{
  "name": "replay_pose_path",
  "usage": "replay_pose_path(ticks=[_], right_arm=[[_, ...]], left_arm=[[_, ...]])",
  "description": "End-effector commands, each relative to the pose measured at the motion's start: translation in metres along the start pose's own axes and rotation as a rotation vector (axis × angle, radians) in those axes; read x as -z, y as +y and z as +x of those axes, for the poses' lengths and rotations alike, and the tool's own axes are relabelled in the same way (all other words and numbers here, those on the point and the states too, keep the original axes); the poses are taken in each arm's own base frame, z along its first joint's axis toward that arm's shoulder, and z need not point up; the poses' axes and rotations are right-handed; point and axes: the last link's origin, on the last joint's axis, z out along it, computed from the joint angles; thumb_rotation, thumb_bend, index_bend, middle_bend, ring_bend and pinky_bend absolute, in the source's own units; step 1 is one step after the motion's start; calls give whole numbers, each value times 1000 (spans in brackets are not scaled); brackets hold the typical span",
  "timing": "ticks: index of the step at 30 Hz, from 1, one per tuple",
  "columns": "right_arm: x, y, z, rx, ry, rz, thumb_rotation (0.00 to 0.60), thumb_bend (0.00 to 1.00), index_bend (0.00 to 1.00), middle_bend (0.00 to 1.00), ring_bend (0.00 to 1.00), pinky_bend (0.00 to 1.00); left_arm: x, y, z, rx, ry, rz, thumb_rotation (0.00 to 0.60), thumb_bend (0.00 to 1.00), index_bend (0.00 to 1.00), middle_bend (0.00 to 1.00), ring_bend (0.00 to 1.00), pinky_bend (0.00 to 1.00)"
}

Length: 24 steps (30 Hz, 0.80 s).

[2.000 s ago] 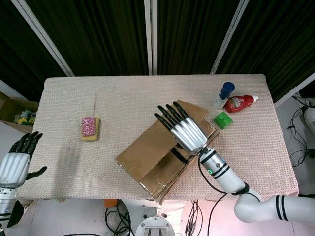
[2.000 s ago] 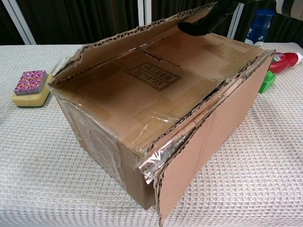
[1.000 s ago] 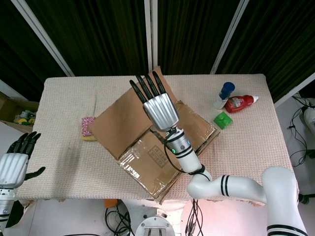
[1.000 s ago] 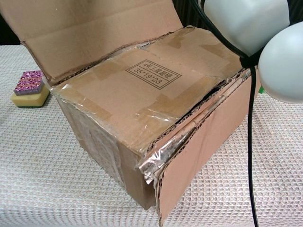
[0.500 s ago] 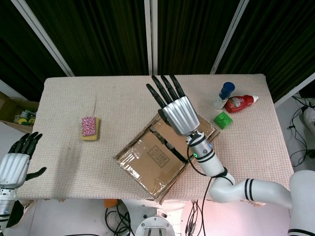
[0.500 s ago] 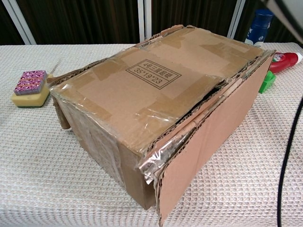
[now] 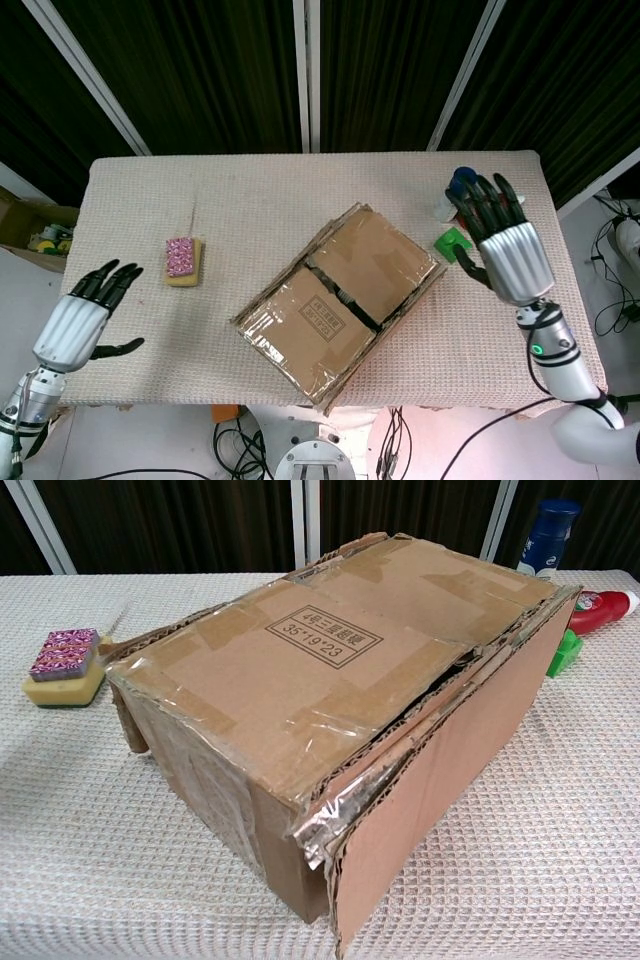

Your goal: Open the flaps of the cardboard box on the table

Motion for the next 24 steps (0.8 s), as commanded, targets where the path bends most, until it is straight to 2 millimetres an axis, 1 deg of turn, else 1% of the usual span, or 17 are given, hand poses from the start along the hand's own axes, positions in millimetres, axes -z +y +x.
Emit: replay_pose_path(ticks=[1, 2, 5, 7, 8, 10, 12, 16, 19, 24], right_arm=[[48, 41, 7, -6, -23, -93, 600, 331, 0, 0, 0, 0], [55, 48, 7, -14, -20, -112, 600, 331, 0, 0, 0, 0], [78, 65, 7, -46, -2, -167, 600, 333, 0, 0, 0, 0], [94, 75, 7, -58, 5, -195, 600, 335, 0, 0, 0, 0], [100, 79, 6, -58, 6, -204, 600, 336, 0, 0, 0, 0], [114, 85, 4, -57, 5, -223, 600, 340, 0, 0, 0, 0], [131, 92, 1, -66, 2, -250, 600, 344, 0, 0, 0, 0], [155, 100, -4, -92, 3, -300, 600, 345, 0, 0, 0, 0], [167, 106, -6, -102, 6, -327, 600, 345, 0, 0, 0, 0], [175, 111, -8, -99, 19, -341, 600, 347, 0, 0, 0, 0]], left_arm=[[-25, 21, 9, 39, -18, -136, 246, 41, 72, 148, 79, 200], [-32, 25, 12, 43, -22, -160, 210, 53, 75, 154, 81, 200], [-56, 38, 21, 41, -29, -229, 68, 92, 88, 160, 82, 200], [-71, 49, 25, 42, -41, -267, 19, 97, 96, 161, 82, 200], [-77, 53, 26, 48, -52, -282, 5, 103, 101, 161, 82, 200], [-89, 62, 26, 71, -79, -308, 0, 116, 109, 161, 82, 200], [-104, 74, 25, 97, -118, -339, 0, 126, 118, 161, 82, 200], [-122, 95, 19, 111, -170, -405, 0, 161, 133, 161, 82, 200], [-133, 113, 14, 118, -198, -454, 0, 181, 141, 161, 82, 200], [-153, 135, 8, 133, -230, -498, 0, 234, 142, 161, 82, 200]])
